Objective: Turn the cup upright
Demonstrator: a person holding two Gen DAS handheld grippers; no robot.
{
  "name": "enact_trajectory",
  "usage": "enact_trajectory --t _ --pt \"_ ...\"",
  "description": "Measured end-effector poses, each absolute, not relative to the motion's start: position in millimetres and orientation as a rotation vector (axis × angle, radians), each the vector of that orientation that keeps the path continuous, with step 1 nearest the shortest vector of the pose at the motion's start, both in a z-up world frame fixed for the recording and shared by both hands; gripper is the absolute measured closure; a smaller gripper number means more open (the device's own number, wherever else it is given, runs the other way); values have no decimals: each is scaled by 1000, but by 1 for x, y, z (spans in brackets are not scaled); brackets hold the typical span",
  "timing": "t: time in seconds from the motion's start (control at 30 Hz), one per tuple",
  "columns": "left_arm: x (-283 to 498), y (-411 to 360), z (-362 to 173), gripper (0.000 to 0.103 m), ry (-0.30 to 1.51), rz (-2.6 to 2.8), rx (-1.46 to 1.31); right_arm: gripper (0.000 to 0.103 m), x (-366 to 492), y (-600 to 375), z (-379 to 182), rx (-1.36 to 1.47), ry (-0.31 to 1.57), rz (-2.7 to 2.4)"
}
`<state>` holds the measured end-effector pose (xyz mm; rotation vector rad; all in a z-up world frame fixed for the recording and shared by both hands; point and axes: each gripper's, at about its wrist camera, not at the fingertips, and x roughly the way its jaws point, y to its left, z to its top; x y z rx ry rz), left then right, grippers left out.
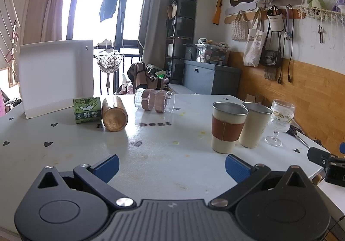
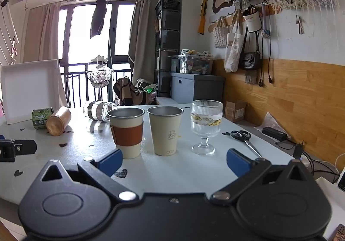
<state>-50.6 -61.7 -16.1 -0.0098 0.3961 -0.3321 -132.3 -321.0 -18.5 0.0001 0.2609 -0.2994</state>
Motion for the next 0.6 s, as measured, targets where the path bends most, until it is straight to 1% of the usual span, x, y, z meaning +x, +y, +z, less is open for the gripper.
enact_trajectory --t 0.6 --pt "-49 -62 -16 0 396 -333 -9 0 -133 -321 -19 0 262 -300"
